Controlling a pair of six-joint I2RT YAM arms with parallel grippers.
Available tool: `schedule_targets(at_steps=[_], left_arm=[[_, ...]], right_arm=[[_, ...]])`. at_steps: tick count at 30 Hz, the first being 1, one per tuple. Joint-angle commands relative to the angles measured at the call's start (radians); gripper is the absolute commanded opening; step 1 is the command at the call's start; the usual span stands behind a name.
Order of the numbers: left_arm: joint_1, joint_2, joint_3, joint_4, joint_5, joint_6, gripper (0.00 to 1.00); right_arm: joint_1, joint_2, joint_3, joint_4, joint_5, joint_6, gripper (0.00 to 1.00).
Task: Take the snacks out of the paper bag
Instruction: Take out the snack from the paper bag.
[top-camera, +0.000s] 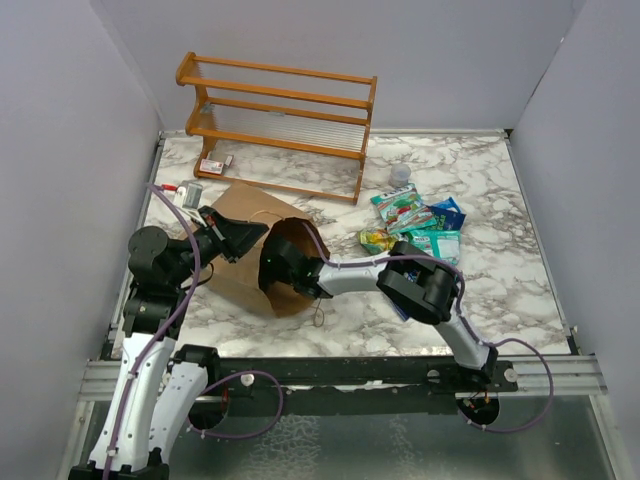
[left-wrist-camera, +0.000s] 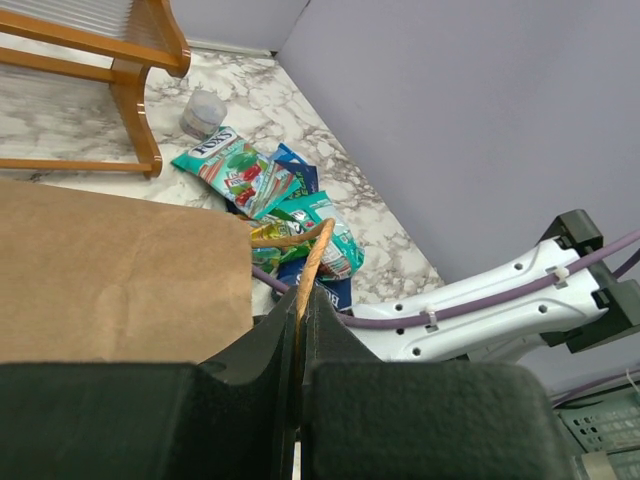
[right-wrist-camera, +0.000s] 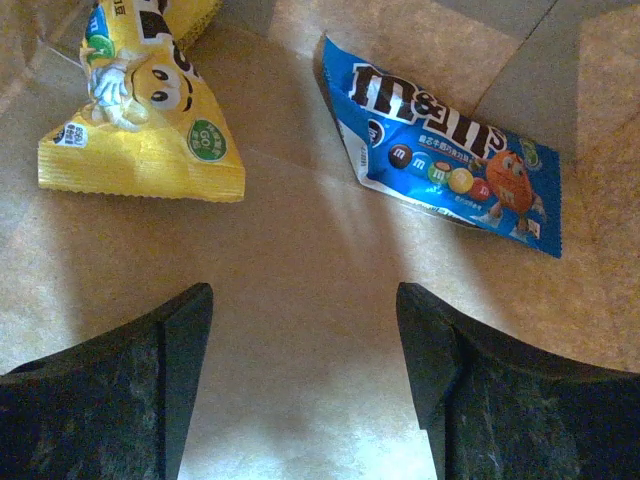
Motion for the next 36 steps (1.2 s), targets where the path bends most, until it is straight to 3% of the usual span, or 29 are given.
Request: schedule_targets(at_steps=[1,9,16,25,29,36], left_arm=[[-0.002,0.014,0.027,0.057,0.005,0.002,0.0],[-0.004,0.054,-0.039,0.217,0.132,-0.117,0.0],[-0.012,0.052,-0.063,0.27,0.201,-0.125,0.0],[-0.141,0.119,-0.064,0.349,0.158,-0.143,0.0],[-0.219,0.152,-0.034,0.316,0.122,-0.094,0.0],[-0.229,0.105,0.014,0.079,0.039,0.069,0.0]], right_arm=[[0.013,-0.104,-0.095,-0.009,-0.02,0.042,0.74],[0.02,-0.181,-0.13,-0.047,0.057,0.145,0.74],[0.054,-0.225,-0.199,-0.061,0.075,0.17,0.74],[0.054,-0.295,-0.282,-0.031,0.119,0.218,0.74],[0.056,-0.312,-0.299,-0.042,0.139,0.233,0.74],[0.055,-0.337,-0.339,-0.084,0.134,0.165,0.73]])
